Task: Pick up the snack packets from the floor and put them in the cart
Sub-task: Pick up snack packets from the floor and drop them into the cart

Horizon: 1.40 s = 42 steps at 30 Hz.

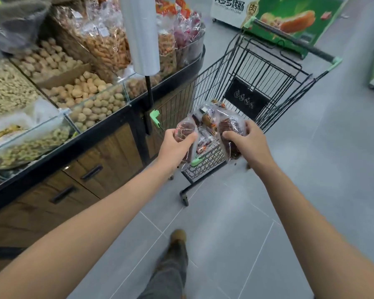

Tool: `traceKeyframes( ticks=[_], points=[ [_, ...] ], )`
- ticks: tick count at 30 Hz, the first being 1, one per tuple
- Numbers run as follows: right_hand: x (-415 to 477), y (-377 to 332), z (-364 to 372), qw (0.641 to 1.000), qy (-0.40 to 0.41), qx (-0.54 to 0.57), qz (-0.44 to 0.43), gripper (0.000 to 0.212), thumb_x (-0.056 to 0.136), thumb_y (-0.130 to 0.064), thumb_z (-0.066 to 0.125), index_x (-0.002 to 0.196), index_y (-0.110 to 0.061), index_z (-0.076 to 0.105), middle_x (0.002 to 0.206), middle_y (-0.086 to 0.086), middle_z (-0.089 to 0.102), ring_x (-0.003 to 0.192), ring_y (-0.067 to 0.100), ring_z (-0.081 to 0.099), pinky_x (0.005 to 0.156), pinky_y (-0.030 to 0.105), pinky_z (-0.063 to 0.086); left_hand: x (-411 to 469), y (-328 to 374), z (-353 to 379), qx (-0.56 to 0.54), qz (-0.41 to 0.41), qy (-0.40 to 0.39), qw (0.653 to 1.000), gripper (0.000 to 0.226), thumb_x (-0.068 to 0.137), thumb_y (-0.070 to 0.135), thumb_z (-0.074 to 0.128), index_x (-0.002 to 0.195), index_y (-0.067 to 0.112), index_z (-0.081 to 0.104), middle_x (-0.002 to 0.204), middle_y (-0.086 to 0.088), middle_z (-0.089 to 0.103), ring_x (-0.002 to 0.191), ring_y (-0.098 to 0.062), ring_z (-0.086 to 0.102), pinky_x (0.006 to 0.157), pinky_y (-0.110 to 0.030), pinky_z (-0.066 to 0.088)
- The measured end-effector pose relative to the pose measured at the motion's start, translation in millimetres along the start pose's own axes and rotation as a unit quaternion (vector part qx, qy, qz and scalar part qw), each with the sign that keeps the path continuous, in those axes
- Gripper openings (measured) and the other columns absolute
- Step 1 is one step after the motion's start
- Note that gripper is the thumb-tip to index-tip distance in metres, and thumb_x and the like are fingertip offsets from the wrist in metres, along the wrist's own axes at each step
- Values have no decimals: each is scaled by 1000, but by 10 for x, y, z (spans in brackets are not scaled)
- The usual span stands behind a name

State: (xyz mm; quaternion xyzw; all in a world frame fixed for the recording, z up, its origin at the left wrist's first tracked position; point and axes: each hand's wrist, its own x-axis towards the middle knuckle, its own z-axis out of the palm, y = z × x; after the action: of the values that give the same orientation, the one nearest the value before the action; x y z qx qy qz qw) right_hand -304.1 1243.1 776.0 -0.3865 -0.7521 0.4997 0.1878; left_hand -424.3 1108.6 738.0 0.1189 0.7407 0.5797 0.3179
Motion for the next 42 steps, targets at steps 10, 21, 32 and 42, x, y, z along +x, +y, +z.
traceKeyframes(
  ticks=[10,21,32,42],
  points=[
    [1694,376,-143,997,-27,-63,21,47,78,-27,71,119,-17,51,98,-7,61,77,0,59,53,11,43,1568,283,894,-48,-45,-8,998,52,87,44,61,125,17,39,110,-3,57,88,-12,60,61,-22,48],
    [3369,603,-58,990,-95,-91,48,49,80,-29,69,121,-15,47,105,-2,59,87,11,61,60,19,45,2838,385,1281,-88,-150,40,984,47,90,37,60,124,19,34,100,0,52,83,-12,55,57,-24,43],
    [4542,1355,437,947,-255,-171,96,46,81,-29,71,115,-12,45,91,-1,57,77,11,57,60,24,45,3701,-124,1522,-38,-289,163,943,51,85,36,66,122,17,37,89,3,53,80,-17,60,77,-39,55],
    [4915,2010,1139,892,-379,-232,89,44,79,-36,73,103,-15,43,92,5,58,78,20,60,70,41,55,4131,-921,1727,-89,-374,285,878,49,75,40,72,109,19,42,104,-5,60,94,-27,63,86,-44,53]
  ],
)
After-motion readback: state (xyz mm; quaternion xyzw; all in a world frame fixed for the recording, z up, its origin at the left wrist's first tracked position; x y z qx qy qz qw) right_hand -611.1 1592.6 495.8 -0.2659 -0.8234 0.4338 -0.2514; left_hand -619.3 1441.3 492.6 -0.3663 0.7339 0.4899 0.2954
